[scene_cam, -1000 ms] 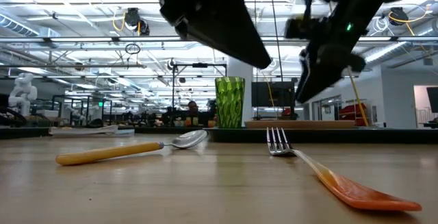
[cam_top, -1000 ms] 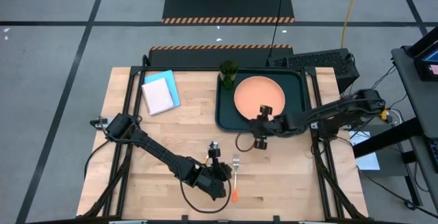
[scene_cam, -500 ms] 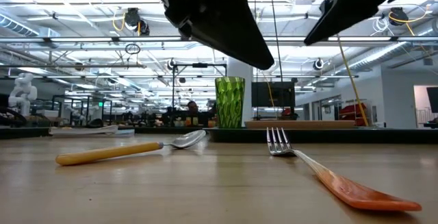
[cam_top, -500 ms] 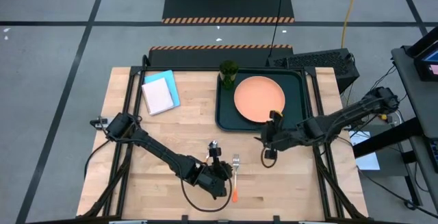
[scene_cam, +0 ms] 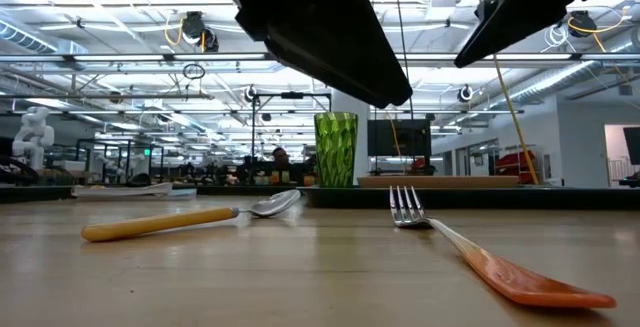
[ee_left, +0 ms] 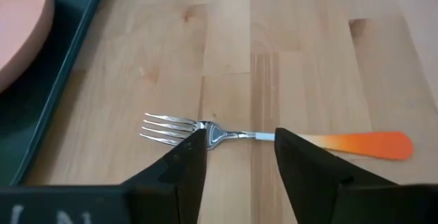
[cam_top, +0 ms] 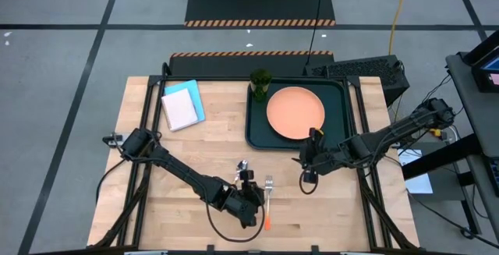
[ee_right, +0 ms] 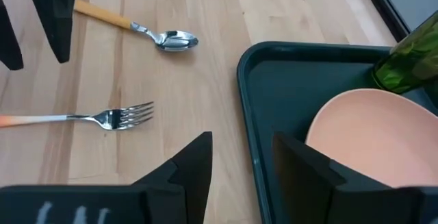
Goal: Pick and place plate/cup/fork/spoon on tray
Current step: Put the orange fork to the right of the orange plate on the black tray
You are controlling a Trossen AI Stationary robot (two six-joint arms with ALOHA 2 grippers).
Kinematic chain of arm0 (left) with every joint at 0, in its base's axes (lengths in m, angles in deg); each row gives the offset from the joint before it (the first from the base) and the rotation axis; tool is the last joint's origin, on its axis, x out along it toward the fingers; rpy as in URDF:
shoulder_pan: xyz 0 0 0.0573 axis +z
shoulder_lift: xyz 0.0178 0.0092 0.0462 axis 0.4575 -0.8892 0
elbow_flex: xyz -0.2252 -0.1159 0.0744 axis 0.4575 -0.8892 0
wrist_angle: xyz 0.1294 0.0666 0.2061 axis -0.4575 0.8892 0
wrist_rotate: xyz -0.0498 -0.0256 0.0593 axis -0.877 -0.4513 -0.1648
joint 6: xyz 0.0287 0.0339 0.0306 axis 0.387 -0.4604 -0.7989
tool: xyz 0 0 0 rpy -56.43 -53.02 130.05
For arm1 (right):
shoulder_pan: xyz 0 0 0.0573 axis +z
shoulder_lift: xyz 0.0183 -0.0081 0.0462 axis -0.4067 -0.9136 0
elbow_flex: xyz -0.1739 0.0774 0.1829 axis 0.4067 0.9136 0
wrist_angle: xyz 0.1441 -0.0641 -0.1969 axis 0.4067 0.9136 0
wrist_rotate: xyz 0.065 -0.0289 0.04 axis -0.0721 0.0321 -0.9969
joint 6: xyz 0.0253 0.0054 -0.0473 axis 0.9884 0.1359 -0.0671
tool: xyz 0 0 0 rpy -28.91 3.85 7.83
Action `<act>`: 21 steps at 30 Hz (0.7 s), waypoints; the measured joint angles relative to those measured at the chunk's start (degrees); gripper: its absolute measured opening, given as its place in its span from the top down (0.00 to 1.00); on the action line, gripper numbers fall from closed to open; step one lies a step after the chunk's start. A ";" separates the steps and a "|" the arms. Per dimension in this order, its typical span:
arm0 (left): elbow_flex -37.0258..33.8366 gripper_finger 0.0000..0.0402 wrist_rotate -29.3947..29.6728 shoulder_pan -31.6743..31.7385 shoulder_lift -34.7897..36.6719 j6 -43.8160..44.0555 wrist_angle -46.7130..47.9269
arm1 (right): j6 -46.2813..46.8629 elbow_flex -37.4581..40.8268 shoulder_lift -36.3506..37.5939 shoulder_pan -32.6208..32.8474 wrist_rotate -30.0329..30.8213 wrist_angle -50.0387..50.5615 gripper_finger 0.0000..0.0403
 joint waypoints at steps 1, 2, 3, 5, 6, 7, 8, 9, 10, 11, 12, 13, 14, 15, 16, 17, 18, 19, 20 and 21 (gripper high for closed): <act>0.00 0.55 -0.05 0.04 0.00 0.02 0.00 | 0.18 0.00 0.00 0.00 -0.01 0.00 0.64; 0.00 0.55 -0.09 0.07 0.00 -0.01 0.00 | 0.36 0.00 0.00 0.00 -0.02 0.00 0.64; 0.00 0.55 -0.15 0.11 0.00 -0.31 0.00 | 0.40 0.00 0.00 0.00 -0.02 0.00 0.64; 0.00 0.55 -0.56 0.11 0.00 -1.81 0.02 | 0.41 0.00 0.00 0.00 -0.02 0.00 0.64; 0.00 0.55 -1.06 0.11 0.00 -2.99 0.01 | 0.44 0.00 0.00 0.00 -0.02 0.00 0.64; 0.00 0.55 -1.61 0.11 0.00 -4.40 0.00 | 0.62 0.00 0.00 0.00 -0.04 0.00 0.64; 0.00 0.55 -1.92 0.11 0.00 -5.69 -0.06 | 0.80 0.00 0.00 0.00 -0.04 0.00 0.64; 0.00 0.55 -2.09 0.11 0.00 -6.92 -0.13 | 0.84 0.00 0.00 0.00 -0.04 0.00 0.64; -0.01 0.55 -2.16 0.11 0.00 -7.93 -0.13 | 0.84 0.00 0.01 0.00 -0.04 0.00 0.64; -0.02 0.55 -2.25 0.23 0.00 -8.71 -0.14 | 0.84 0.00 0.00 -0.02 -0.04 0.00 0.64; 0.00 0.55 -2.50 0.34 0.00 -9.64 -0.24 | 0.84 0.00 0.02 -0.02 -0.06 0.00 0.64; 0.00 0.55 -3.10 0.48 0.00 -10.65 -0.68 | 0.84 0.00 0.00 -0.02 -0.05 0.00 0.64; -0.02 0.55 -3.84 0.65 0.00 -11.66 -1.58 | 0.84 0.00 0.00 -0.02 -0.07 0.00 0.64; 0.00 0.55 -5.03 0.79 0.00 -12.89 -2.99 | 0.84 0.00 0.00 -0.02 -0.07 0.00 0.64; -0.01 0.55 -6.53 0.88 0.00 -14.28 -4.45 | 0.84 0.00 0.00 -0.02 -0.07 0.00 0.64; -0.01 0.55 -7.76 0.93 0.00 -15.71 -5.80 | 0.84 0.00 0.00 -0.02 -0.07 0.00 0.64; -0.01 0.55 -8.58 0.93 0.00 -17.06 -6.78 | 0.85 0.00 0.00 -0.02 -0.07 0.00 0.64; 0.00 0.55 -9.12 0.82 0.00 -18.21 -7.40 | 0.93 0.01 0.00 -0.02 -0.09 0.00 0.64; 0.00 0.55 -9.29 0.64 0.00 -19.18 -7.64 | 1.15 0.02 0.00 -0.02 -0.09 0.00 0.64; -0.01 0.55 -9.46 0.61 -0.01 -20.14 -7.74 | 1.41 0.00 0.00 -0.02 -0.09 0.00 0.64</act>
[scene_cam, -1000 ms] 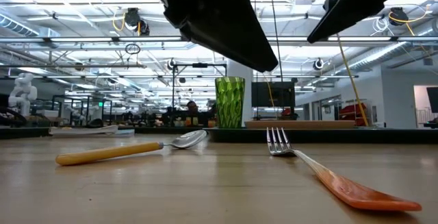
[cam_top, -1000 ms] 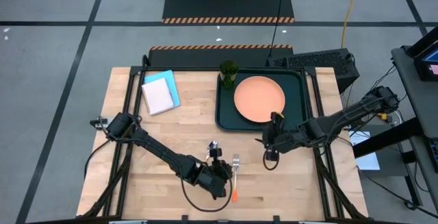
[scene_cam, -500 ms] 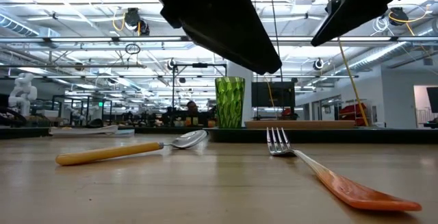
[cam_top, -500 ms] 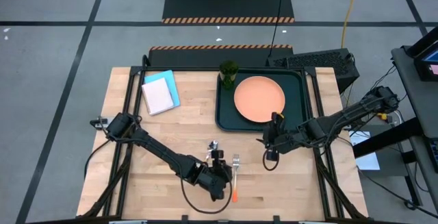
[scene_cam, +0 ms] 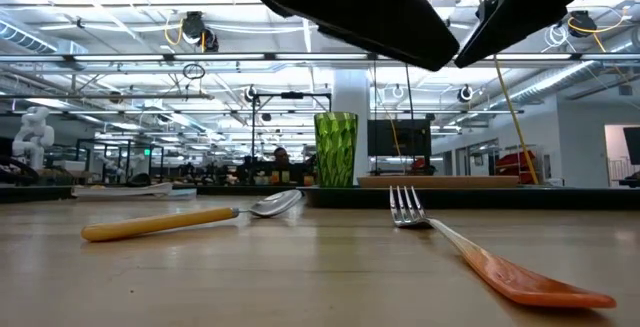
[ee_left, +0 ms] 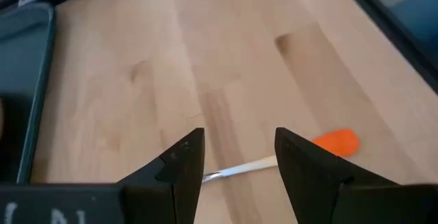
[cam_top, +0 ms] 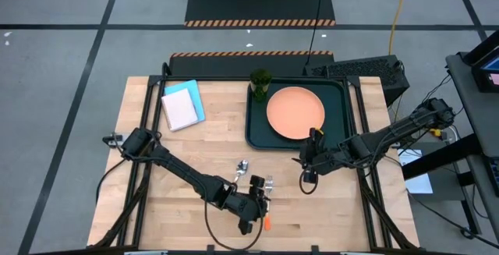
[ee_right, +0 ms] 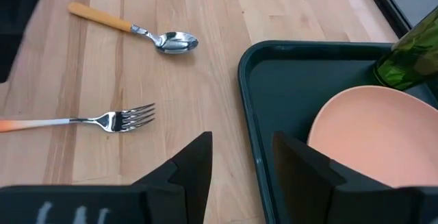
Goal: Pick and place plate/cup/fork/spoon on tray
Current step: Put the orange fork to the right of the orange plate on the black tray
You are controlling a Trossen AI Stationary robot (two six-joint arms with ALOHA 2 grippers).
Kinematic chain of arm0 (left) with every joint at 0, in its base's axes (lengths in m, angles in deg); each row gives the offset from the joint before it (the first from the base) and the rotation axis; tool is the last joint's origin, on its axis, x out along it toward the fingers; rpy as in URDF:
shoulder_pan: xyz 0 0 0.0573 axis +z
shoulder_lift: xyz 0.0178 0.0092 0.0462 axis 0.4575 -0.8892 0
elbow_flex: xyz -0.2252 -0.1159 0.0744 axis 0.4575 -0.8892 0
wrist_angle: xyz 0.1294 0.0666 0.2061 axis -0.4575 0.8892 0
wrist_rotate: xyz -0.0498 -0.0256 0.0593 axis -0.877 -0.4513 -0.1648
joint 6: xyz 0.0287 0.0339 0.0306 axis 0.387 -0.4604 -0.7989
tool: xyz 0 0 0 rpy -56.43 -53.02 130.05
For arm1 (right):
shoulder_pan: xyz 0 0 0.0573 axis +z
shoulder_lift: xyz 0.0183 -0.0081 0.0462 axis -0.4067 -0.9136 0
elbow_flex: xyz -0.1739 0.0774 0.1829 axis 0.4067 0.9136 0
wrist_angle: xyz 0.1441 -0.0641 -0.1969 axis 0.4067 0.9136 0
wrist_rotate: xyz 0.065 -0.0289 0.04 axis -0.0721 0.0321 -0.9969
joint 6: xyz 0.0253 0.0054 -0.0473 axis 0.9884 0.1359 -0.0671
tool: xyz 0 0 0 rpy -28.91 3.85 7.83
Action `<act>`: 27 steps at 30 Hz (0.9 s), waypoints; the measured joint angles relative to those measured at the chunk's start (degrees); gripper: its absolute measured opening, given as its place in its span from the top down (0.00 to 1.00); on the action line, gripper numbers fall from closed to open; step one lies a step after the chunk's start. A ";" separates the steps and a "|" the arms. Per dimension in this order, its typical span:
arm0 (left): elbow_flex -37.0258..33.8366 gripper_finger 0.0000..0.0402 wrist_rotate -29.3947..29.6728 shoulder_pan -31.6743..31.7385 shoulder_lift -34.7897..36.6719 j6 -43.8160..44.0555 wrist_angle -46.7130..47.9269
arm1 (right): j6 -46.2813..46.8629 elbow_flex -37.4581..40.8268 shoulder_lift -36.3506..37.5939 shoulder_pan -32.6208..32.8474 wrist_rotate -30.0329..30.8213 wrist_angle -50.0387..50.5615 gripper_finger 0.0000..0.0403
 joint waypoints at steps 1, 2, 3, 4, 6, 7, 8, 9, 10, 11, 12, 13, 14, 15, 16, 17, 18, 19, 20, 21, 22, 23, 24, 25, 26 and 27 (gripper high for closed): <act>0.01 0.55 -0.22 -0.06 -0.01 -0.60 -0.06 | 0.17 0.02 0.00 0.00 0.00 0.00 0.64; 0.01 0.55 -0.74 -0.07 -0.01 -0.76 -0.12 | 0.41 0.02 0.00 0.00 -0.02 0.00 0.64; 0.01 0.55 -1.05 -0.03 -0.01 -0.67 -0.28 | 0.50 0.02 0.00 0.00 -0.03 0.00 0.64; 0.01 0.55 -1.05 0.02 -0.40 -0.49 -0.83 | 0.50 0.02 0.00 0.00 -0.35 0.00 0.64; 0.07 0.55 -1.03 0.05 -1.47 -0.65 -2.89 | 0.49 0.02 0.00 -0.03 -2.48 -0.02 0.64; 0.03 0.55 -1.24 0.07 -2.27 -0.95 -3.18 | 0.42 0.03 0.00 -0.07 -3.59 0.00 0.64; 0.05 0.55 -1.54 0.03 -3.26 -1.08 -5.07 | 0.22 0.04 0.02 -0.06 -4.56 0.04 0.64; 0.42 0.55 -1.97 -0.02 -4.14 -1.19 -5.72 | -0.17 0.04 0.02 -0.05 -5.39 0.02 0.64; 0.50 0.55 -2.01 -0.03 -4.88 -1.30 -5.55 | -0.42 0.04 0.00 -0.04 -6.06 0.12 0.64; 0.56 0.55 -1.90 -0.14 -5.34 -1.39 -5.18 | -0.61 0.06 0.00 -0.02 -6.12 0.33 0.64; 0.56 0.55 -1.51 -0.18 -5.69 -1.79 -4.73 | -0.67 0.06 0.02 -0.04 -6.05 0.37 0.64; 0.57 0.55 -1.27 -0.17 -5.78 -2.05 -4.11 | -0.95 0.06 0.02 -0.04 -6.07 0.55 0.64; 0.64 0.55 -1.23 0.07 -5.78 -2.21 -3.33 | -1.39 0.06 0.00 -0.04 -6.08 0.88 0.64; 0.65 0.55 -1.24 0.43 -5.75 -2.45 -2.77 | -1.99 0.06 0.02 -0.04 -6.08 1.01 0.64; 0.70 0.55 -1.39 0.88 -5.71 -2.92 -2.08 | -2.34 0.06 0.02 -0.04 -6.09 1.00 0.64; 0.75 0.55 -1.92 1.37 -5.69 -3.60 -0.94 | -2.56 0.06 0.00 -0.04 -6.10 1.13 0.64; 0.75 0.55 -2.80 1.87 -5.69 -4.82 0.29 | -2.59 0.06 0.01 -0.04 -6.10 1.22 0.64; 0.75 0.55 -3.81 2.44 -5.69 -6.29 1.35 | -2.69 0.06 0.02 -0.04 -6.10 1.16 0.64; 0.75 0.55 -4.96 3.04 -5.69 -7.72 2.10 | -2.74 0.06 0.02 -0.04 -6.10 1.08 0.64; 0.75 0.55 -6.08 3.61 -5.69 -8.98 2.86 | -2.75 0.06 0.00 -0.04 -6.10 1.12 0.64; 0.75 0.55 -7.01 4.21 -5.69 -10.16 3.65 | -2.70 0.06 0.02 -0.04 -6.12 1.13 0.64; 0.75 0.55 -8.02 4.81 -5.77 -11.33 4.19 | -2.50 0.06 0.02 -0.04 -6.34 1.13 0.64; 0.75 0.55 -9.29 5.37 -6.09 -12.72 4.16 | -2.32 0.06 0.02 -0.04 -7.13 1.25 0.64; 0.75 0.55 -10.27 5.80 -6.23 -14.31 4.13 | -2.23 0.06 0.02 -0.04 -7.91 1.27 0.64; 0.72 0.55 -11.07 6.12 -6.35 -16.31 4.26 | -2.18 0.06 0.02 -0.04 -8.82 1.18 0.64; 0.69 0.55 -12.05 6.43 -6.35 -18.55 3.99 | -2.13 0.06 0.02 -0.03 -9.26 1.18 0.64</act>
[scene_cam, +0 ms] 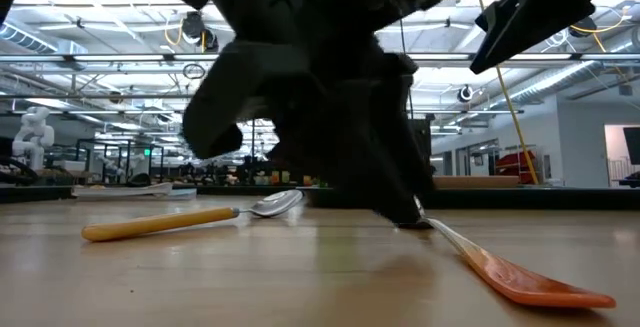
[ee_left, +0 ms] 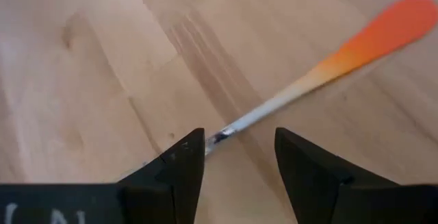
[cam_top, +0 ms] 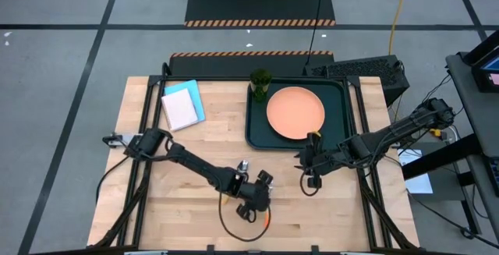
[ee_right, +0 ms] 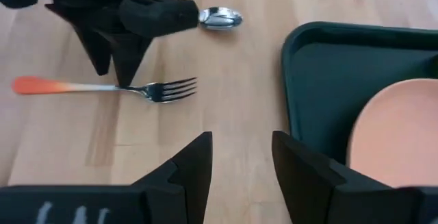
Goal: Pick and place plate/cup/fork/spoon on tray
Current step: Put the orange fork to the right of the orange plate on the black tray
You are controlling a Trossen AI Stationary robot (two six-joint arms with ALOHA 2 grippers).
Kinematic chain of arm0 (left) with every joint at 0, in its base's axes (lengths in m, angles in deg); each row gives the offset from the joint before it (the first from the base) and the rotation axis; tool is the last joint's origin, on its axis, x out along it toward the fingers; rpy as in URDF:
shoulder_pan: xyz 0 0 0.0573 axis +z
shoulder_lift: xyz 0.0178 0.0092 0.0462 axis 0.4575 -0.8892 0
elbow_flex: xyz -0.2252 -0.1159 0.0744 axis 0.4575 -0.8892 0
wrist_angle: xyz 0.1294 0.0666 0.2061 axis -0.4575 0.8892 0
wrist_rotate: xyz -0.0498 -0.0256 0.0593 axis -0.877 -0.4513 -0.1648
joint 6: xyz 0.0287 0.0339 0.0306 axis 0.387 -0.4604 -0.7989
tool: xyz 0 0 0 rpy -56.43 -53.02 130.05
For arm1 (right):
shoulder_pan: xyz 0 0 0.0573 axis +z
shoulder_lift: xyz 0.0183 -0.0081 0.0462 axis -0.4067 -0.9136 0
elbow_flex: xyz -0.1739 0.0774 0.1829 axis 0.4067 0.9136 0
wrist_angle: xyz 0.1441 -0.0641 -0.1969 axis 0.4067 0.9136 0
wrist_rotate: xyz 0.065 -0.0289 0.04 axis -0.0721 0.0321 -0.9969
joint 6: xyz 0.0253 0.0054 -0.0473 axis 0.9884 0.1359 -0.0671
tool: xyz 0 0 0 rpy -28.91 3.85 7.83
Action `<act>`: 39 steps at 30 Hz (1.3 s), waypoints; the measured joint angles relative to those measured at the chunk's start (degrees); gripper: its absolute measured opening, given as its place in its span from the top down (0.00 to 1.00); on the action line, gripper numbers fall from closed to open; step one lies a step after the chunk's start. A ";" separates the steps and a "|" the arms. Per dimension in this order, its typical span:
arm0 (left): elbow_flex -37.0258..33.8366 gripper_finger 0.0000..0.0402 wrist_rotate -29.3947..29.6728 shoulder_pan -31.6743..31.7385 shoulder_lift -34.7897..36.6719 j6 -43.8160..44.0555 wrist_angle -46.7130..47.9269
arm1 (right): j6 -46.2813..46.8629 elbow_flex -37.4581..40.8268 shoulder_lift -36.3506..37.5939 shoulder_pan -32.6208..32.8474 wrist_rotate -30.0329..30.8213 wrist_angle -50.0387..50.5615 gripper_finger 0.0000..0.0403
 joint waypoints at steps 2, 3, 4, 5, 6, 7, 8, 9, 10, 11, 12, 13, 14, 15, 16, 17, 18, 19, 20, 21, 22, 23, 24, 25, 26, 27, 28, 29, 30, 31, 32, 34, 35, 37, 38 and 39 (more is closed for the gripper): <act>0.04 0.55 -1.93 0.47 -0.23 -4.12 -1.82 | 0.01 0.00 0.00 -0.01 -1.20 -0.13 0.64; 0.12 0.55 -2.90 0.66 -0.52 -5.63 -2.75 | 0.01 0.00 -0.02 0.00 -1.37 -0.06 0.64; 0.12 0.55 -3.63 0.84 -0.72 -6.81 -2.91 | 0.01 0.00 -0.02 -0.01 -1.35 0.01 0.64; 0.03 0.55 -4.81 1.12 -0.84 -7.63 -2.44 | 0.01 0.00 0.00 -0.01 -1.34 0.08 0.64; -0.02 0.55 -6.10 1.51 -1.23 -8.35 -2.40 | 0.01 0.03 0.00 -0.01 -1.34 0.02 0.64; 0.02 0.55 -7.53 1.99 -1.61 -8.86 -3.14 | 0.01 0.31 0.00 -0.01 -1.33 -0.52 0.64; 0.06 0.55 -8.64 2.47 -1.74 -9.23 -3.09 | 0.03 0.75 0.00 -0.01 -1.34 -0.96 0.64; 0.04 0.55 -9.92 2.97 -1.79 -9.41 -2.55 | 0.10 1.24 0.00 -0.01 -1.35 -0.97 0.64; 0.07 0.55 -10.07 3.29 -1.95 -9.66 -2.28 | 0.41 1.66 0.00 -0.01 -1.39 -0.90 0.64; 0.11 0.55 -10.51 3.79 -2.54 -9.66 -2.42 | 0.87 2.07 0.00 -0.01 -1.58 -0.98 0.64; 0.17 0.55 -11.12 4.17 -2.67 -9.56 -2.54 | 1.33 2.46 0.00 -0.01 -1.65 -0.92 0.64; 0.17 0.55 -11.33 4.55 -2.67 -9.48 -2.49 | 1.50 2.79 0.00 -0.01 -1.72 -0.70 0.64; 0.17 0.55 -11.50 4.81 -2.71 -9.26 -2.54 | 1.56 3.07 0.00 -0.01 -2.02 -0.70 0.64; 0.17 0.56 -12.06 5.17 -2.75 -9.24 -2.62 | 1.56 3.22 0.00 -0.01 -2.67 -0.76 0.64; 0.17 0.58 -12.89 5.54 -2.78 -9.14 -2.71 | 1.71 3.37 0.00 -0.01 -2.83 -0.80 0.64; 0.17 0.60 -13.23 5.90 -2.86 -8.97 -2.87 | 1.96 3.44 -0.01 -0.01 -2.87 -0.70 0.64; 0.17 0.62 -13.23 6.24 -2.90 -8.62 -3.08 | 2.51 3.45 0.00 -0.01 -2.85 -0.74 0.64; 0.16 0.65 -13.21 6.60 -2.93 -8.17 -3.10 | 3.35 3.45 0.00 -0.01 -2.85 -0.96 0.64; 0.15 0.68 -13.15 7.00 -2.92 -7.56 -3.10 | 4.05 3.45 0.00 -0.01 -2.85 -1.01 0.64; 0.15 0.71 -12.91 7.48 -2.88 -6.80 -3.07 | 4.42 3.45 0.00 -0.01 -2.83 -1.08 0.64; 0.13 0.74 -12.60 7.94 -2.86 -5.83 -3.01 | 4.53 3.45 0.00 -0.01 -2.76 -1.25 0.64; 0.13 0.76 -12.22 8.48 -2.86 -4.77 -2.99 | 4.55 3.45 0.00 -0.01 -2.76 -1.27 0.64; 0.13 0.79 -11.86 8.95 -2.86 -3.62 -2.87 | 4.60 3.45 0.00 -0.01 -2.76 -1.25 0.64; 0.12 0.81 -11.66 9.36 -2.86 -2.50 -2.73 | 4.80 3.45 0.00 -0.01 -2.75 -1.26 0.64; 0.11 0.83 -11.42 9.77 -2.86 -1.20 -2.64 | 5.11 3.45 0.00 -0.01 -2.61 -1.32 0.64; 0.11 0.85 -10.95 10.15 -2.86 0.30 -2.57 | 5.53 3.45 0.00 -0.01 -2.40 -1.52 0.64; 0.11 0.87 -10.22 10.52 -2.86 1.80 -2.56 | 5.98 3.45 0.00 -0.01 -1.87 -1.87 0.64; 0.11 0.89 -9.49 10.93 -2.86 3.43 -2.56 | 6.28 3.45 0.00 -0.01 -0.98 -2.32 0.64; 0.11 0.91 -8.25 11.34 -2.84 5.08 -2.57 | 6.49 3.45 0.00 -0.01 -0.20 -2.94 0.64; 0.11 0.92 -6.87 11.77 -2.84 6.95 -2.57 | 6.52 3.45 0.00 -0.02 0.79 -3.78 0.64; 0.11 0.93 -5.34 12.22 -2.84 9.19 -2.57 | 6.42 3.45 0.00 -0.04 1.16 -4.67 0.64; 0.11 0.94 -3.66 13.00 -2.82 13.61 -2.43 | 5.15 3.45 -0.55 -0.04 1.82 -6.43 0.64; 0.11 0.94 -3.45 13.31 -2.80 15.48 -2.29 | 4.46 3.45 -0.99 -0.04 1.89 -6.95 0.64; 0.10 0.93 -3.46 13.75 -2.75 18.64 -1.96 | 3.42 3.45 -2.15 -0.04 1.89 -7.15 0.64; 0.10 0.92 -3.47 13.85 -2.75 20.05 -1.69 | 3.00 3.45 -2.95 -0.04 1.89 -7.56 0.64; 0.09 0.90 -3.49 13.89 -2.75 21.32 -1.52 | 2.53 3.45 -3.90 -0.04 1.98 -8.04 0.64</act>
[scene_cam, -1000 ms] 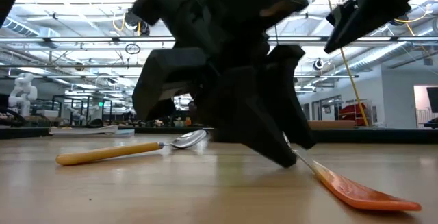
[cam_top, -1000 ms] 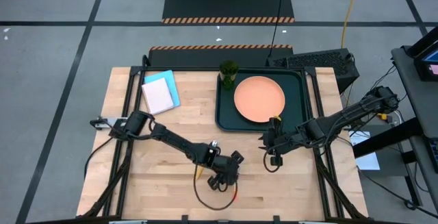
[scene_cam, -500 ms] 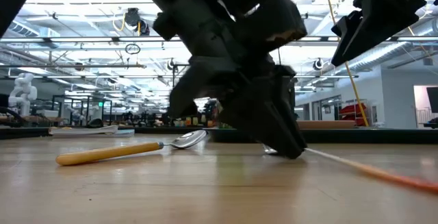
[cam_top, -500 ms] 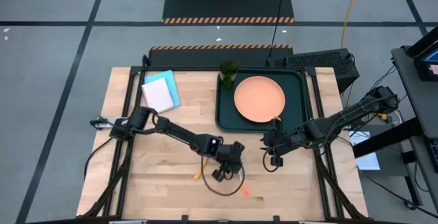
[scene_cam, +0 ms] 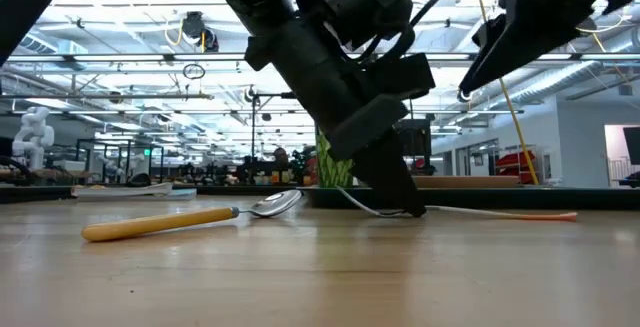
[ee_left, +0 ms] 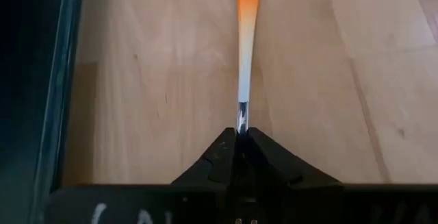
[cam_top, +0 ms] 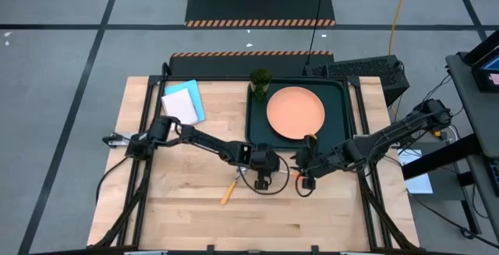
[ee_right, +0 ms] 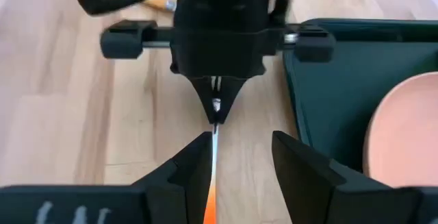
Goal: Pick and place plate/cup/fork/spoon on tray
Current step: Put the orange fork to the right of the orange plate on the black tray
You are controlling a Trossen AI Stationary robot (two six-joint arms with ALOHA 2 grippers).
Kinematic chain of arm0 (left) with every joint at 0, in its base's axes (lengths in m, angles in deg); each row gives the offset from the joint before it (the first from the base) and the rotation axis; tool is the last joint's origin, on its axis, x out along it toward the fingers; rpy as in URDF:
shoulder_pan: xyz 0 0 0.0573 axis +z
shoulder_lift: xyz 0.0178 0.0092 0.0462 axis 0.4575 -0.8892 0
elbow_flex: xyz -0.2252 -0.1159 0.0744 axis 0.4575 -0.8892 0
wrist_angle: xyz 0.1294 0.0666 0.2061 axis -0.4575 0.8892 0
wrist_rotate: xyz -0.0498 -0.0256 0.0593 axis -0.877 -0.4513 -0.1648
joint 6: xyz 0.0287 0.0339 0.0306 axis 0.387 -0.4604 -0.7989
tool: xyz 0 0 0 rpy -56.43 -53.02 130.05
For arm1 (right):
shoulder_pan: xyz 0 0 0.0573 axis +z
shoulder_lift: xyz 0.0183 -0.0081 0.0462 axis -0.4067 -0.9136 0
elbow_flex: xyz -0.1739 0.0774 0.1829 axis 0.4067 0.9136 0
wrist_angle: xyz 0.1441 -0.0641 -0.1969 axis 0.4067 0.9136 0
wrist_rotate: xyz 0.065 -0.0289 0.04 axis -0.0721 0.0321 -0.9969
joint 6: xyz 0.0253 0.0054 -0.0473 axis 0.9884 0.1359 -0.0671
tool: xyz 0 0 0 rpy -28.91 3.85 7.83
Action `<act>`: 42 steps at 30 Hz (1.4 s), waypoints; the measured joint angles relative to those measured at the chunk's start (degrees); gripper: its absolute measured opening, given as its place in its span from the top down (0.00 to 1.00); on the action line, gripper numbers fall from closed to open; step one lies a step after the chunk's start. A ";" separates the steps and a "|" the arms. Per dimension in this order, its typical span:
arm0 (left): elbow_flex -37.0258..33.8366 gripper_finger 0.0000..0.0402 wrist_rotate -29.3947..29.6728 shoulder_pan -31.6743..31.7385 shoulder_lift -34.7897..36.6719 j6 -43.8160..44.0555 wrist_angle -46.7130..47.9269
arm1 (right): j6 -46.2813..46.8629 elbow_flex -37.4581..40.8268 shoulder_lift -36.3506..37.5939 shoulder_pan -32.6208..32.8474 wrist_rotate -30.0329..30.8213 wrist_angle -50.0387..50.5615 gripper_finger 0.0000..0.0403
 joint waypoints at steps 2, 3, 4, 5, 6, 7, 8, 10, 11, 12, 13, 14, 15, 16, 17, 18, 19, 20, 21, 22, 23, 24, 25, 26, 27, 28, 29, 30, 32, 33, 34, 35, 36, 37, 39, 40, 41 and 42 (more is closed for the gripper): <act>-0.02 0.87 -0.12 0.01 0.00 1.80 0.03 | -1.09 0.00 -2.24 0.00 0.19 0.02 0.64; -0.02 0.86 -0.16 -0.05 0.00 2.31 0.04 | -1.49 0.00 -3.72 0.00 0.19 -0.43 0.64; -0.04 0.85 -0.15 -0.14 0.00 2.84 0.04 | -1.72 0.00 -5.29 0.00 0.20 -1.53 0.64; -0.04 0.83 -0.15 -0.22 0.00 3.27 -0.04 | -2.09 0.00 -6.97 0.00 0.19 -3.07 0.64; -0.07 0.83 -0.14 -0.34 0.00 3.78 -0.16 | -2.66 0.00 -8.77 0.00 0.13 -4.74 0.64; -0.07 0.82 -0.08 -0.42 0.00 4.42 -0.19 | -3.24 0.00 -10.46 0.00 -0.17 -6.26 0.63; -0.09 0.82 -0.09 -0.47 0.00 5.02 -0.20 | -4.07 0.00 -12.15 0.00 -0.57 -7.90 0.62; -0.09 0.80 -0.13 -0.54 0.00 6.17 -0.18 | -5.79 0.00 -15.02 -0.02 -1.54 -10.61 0.60; -0.09 0.79 -0.15 -0.62 0.00 6.38 -0.07 | -6.05 0.00 -16.07 -0.02 -1.56 -11.15 0.59; -0.09 0.78 -0.13 -0.76 0.00 6.67 0.10 | -6.18 0.00 -16.89 -0.19 -1.59 -11.64 0.58; -0.09 0.77 -0.15 -0.90 0.00 6.77 0.35 | -6.19 0.00 -17.51 -0.41 -1.66 -12.12 0.56; -0.09 0.75 -0.15 -1.04 0.00 6.97 0.43 | -6.19 0.00 -17.87 -0.67 -1.62 -12.36 0.55; -0.09 0.73 -0.15 -1.16 0.00 7.13 0.43 | -6.20 0.00 -18.13 -0.92 -1.64 -12.43 0.54; -0.09 0.70 -0.14 -1.30 0.24 7.19 0.65 | -6.20 0.00 -18.40 -1.20 -1.62 -12.73 0.54; -0.09 0.68 -0.09 -1.43 0.72 7.26 1.50 | -6.20 0.00 -18.50 -1.45 -1.69 -12.96 0.53; -0.14 0.65 0.22 -1.63 1.18 7.58 2.40 | -6.19 0.00 -18.52 -1.60 -1.76 -12.90 0.53; -0.22 0.62 0.68 -1.81 1.68 8.11 3.63 | -6.15 0.02 -18.50 -1.68 -1.84 -12.81 0.53; -0.24 0.60 0.90 -1.98 2.36 8.49 5.06 | -6.14 0.02 -18.48 -1.79 -2.15 -12.95 0.53; -0.30 0.58 0.86 -2.10 3.28 8.70 6.91 | -6.17 0.02 -18.48 -1.87 -3.13 -12.98 0.53; -0.35 0.56 0.95 -2.26 4.24 8.79 8.43 | -6.15 0.02 -18.48 -1.88 -3.44 -12.98 0.53; -0.33 0.54 1.25 -2.40 5.24 8.84 9.03 | -6.13 0.02 -18.48 -1.89 -3.76 -13.08 0.53; -0.20 0.53 2.04 -2.69 6.13 8.85 9.95 | -6.13 0.02 -18.48 -1.88 -3.88 -13.27 0.53; -0.15 0.53 3.31 -2.92 6.66 8.93 10.97 | -6.13 0.03 -18.48 -1.88 -4.07 -13.65 0.53; -0.15 0.53 4.52 -3.22 7.14 9.06 11.68 | -6.13 0.09 -18.48 -1.88 -4.16 -14.39 0.53; -0.18 0.53 5.53 -3.51 7.39 9.10 12.37 | -6.13 0.50 -18.48 -1.88 -4.43 -15.99 0.53; -0.20 0.53 6.05 -3.83 7.67 9.34 13.17 | -6.13 1.07 -18.48 -1.88 -4.79 -17.66 0.53; -0.22 0.52 6.72 -3.97 8.13 9.76 14.05 | -6.24 1.86 -18.48 -1.88 -4.81 -19.67 0.53; -0.22 0.52 7.26 -4.20 8.72 10.30 15.09 | -6.73 2.63 -18.50 -1.86 -5.07 -22.09 0.53; -0.20 0.52 9.33 -4.50 10.25 11.86 17.82 | -7.23 4.04 -18.49 -1.86 -6.71 -25.66 0.53; -0.17 0.52 11.03 -4.63 10.80 12.83 19.73 | -7.58 4.61 -18.48 -1.87 -7.56 -26.88 0.52; -0.17 0.52 12.87 -4.72 11.32 13.95 21.86 | -8.06 5.12 -18.48 -1.86 -7.69 -27.94 0.52; -0.17 0.52 15.05 -4.77 11.86 15.09 24.32 | -8.55 5.58 -18.50 -1.86 -7.67 -28.61 0.52; -0.17 0.52 17.20 -4.89 12.41 16.57 27.04 | -8.84 6.11 -18.50 -1.87 -7.63 -29.61 0.53; -0.17 0.52 19.33 -5.03 12.97 18.17 29.46 | -9.00 6.49 -18.61 -1.92 -7.61 -30.76 0.53; -0.17 0.52 22.86 -5.19 14.15 21.23 33.28 | -9.13 6.64 -19.65 -2.12 -7.51 -33.77 0.53; -0.19 0.52 24.21 -5.19 14.57 22.53 35.04 | -9.43 6.66 -20.16 -2.12 -7.50 -34.46 0.53; -0.29 0.52 25.13 -5.19 14.79 23.55 36.03 | -9.89 6.75 -20.72 -2.12 -7.57 -35.35 0.53; -0.49 0.52 25.75 -5.19 15.00 24.29 36.35 | -10.12 6.75 -21.38 -2.12 -7.63 -36.40 0.53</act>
